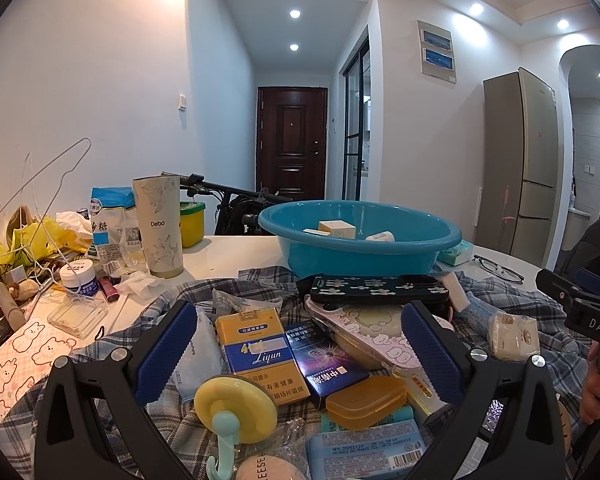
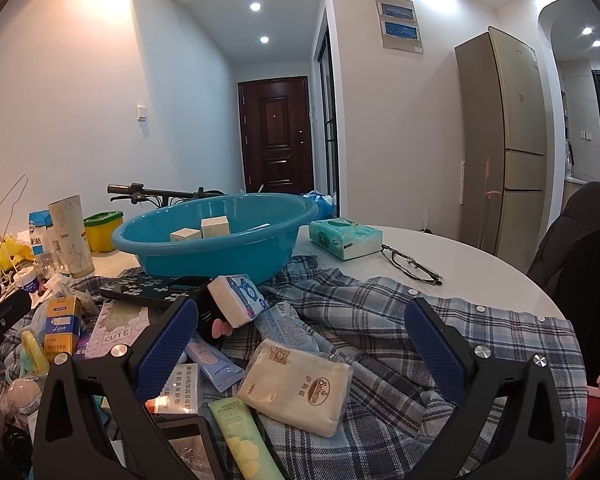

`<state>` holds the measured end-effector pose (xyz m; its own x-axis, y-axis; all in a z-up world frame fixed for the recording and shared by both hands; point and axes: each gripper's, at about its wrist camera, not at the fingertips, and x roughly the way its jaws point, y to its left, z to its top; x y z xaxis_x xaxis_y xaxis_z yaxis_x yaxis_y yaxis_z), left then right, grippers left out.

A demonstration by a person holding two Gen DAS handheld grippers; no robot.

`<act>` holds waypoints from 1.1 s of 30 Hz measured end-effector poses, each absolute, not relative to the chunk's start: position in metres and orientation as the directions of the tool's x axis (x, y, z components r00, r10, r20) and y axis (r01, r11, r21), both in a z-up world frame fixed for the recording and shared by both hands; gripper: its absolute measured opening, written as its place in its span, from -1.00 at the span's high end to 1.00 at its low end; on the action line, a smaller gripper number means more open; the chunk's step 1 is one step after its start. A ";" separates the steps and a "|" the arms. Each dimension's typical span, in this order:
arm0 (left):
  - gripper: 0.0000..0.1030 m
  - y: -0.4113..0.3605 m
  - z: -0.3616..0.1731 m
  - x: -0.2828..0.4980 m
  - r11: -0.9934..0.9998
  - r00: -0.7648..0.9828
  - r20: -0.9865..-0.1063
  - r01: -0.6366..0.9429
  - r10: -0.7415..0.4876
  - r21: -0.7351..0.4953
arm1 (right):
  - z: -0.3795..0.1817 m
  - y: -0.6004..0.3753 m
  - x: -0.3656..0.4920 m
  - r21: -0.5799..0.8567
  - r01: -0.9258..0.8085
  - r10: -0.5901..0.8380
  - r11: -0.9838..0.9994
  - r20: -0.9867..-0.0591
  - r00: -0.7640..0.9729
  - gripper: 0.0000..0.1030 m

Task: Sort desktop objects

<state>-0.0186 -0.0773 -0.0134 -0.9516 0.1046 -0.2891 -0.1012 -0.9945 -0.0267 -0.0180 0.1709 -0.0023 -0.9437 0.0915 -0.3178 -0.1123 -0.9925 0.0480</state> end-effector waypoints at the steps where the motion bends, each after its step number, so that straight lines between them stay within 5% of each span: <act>1: -1.00 -0.077 -0.013 -0.019 -0.994 -0.952 -0.289 -0.102 0.105 -0.027 | -0.002 0.171 -0.018 0.047 -0.112 0.091 -0.993 -0.318 -0.944 -0.99; 33: -1.00 -0.079 -0.014 -0.019 -0.995 -0.951 -0.294 -0.091 0.096 -0.031 | -0.002 0.166 -0.016 0.022 -0.099 0.087 -0.995 -0.308 -0.947 -0.99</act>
